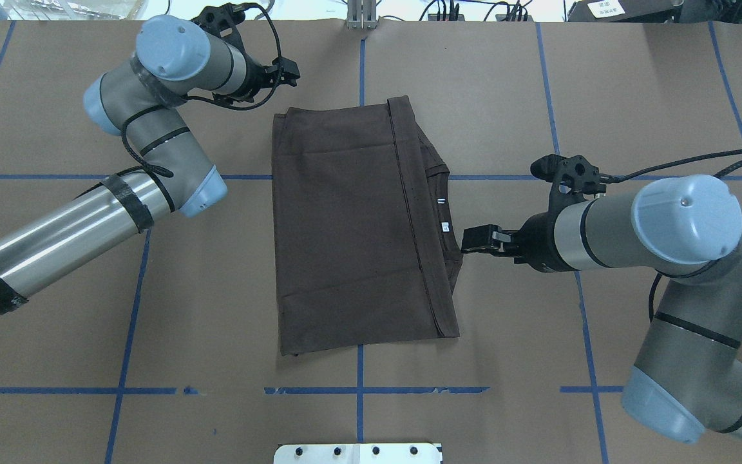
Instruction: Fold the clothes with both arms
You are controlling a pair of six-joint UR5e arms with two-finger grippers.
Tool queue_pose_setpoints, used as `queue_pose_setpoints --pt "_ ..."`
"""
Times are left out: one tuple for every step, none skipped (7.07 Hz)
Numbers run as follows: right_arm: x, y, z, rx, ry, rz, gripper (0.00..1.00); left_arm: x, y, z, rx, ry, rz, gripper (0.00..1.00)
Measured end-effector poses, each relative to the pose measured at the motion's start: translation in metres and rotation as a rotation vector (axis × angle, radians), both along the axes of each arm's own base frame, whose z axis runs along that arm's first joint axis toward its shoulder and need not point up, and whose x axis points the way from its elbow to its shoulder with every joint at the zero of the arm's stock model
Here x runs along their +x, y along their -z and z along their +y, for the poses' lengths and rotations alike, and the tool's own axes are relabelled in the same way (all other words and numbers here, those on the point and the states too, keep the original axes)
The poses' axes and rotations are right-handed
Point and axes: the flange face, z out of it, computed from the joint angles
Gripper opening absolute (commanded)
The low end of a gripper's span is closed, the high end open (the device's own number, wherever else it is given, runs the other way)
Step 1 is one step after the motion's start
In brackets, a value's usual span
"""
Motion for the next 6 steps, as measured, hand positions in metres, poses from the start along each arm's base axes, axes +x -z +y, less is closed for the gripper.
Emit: queue_pose_setpoints --pt "-0.02 0.009 -0.008 0.019 0.035 0.075 1.0 -0.018 0.01 0.013 -0.015 -0.028 -0.017 1.0" --pt "-0.04 0.018 -0.014 0.046 0.083 0.152 1.0 -0.037 0.024 0.033 -0.021 -0.046 -0.041 1.0" --pt "-0.061 0.024 -0.014 0.076 0.14 0.215 1.0 -0.055 0.04 0.054 -0.025 -0.056 -0.057 1.0" --pt "-0.086 0.027 -0.006 0.119 0.198 0.262 1.0 -0.07 0.054 0.071 -0.028 -0.06 -0.063 1.0" --pt "-0.114 0.026 0.007 0.158 0.24 0.303 1.0 -0.079 0.063 0.084 -0.028 -0.064 -0.065 1.0" --pt "-0.136 0.02 0.018 0.176 0.269 0.339 1.0 -0.082 0.067 0.091 -0.029 -0.069 -0.066 1.0"
